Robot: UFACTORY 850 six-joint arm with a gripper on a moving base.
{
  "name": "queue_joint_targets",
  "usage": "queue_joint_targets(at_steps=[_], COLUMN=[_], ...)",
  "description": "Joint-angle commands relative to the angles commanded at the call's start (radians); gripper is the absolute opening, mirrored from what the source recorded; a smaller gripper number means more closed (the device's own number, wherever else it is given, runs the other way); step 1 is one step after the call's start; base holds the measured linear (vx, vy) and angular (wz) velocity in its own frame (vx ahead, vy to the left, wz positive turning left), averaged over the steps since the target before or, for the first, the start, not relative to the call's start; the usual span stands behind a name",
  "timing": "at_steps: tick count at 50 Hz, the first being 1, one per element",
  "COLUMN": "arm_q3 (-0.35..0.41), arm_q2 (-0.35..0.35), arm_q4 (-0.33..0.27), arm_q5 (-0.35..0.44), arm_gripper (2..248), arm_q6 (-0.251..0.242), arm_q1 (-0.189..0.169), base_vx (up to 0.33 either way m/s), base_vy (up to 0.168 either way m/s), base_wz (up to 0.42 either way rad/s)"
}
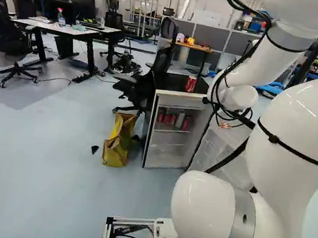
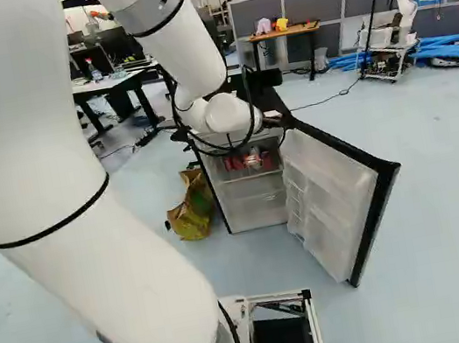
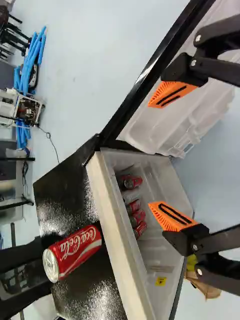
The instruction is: Grab a drink from the fridge
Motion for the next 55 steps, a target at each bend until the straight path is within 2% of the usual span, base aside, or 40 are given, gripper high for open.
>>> queue_joint_targets(at_steps=[55], arm_q3=[-0.089], arm_q2=[0.051], arm_q4=[0.198], arm_q5=[-0.32], arm_gripper=[247], arm_q6=[0.0], arm_q1=[-0.176], base_vx=[0.0], base_vy=[0.0], base_wz=[0.0])
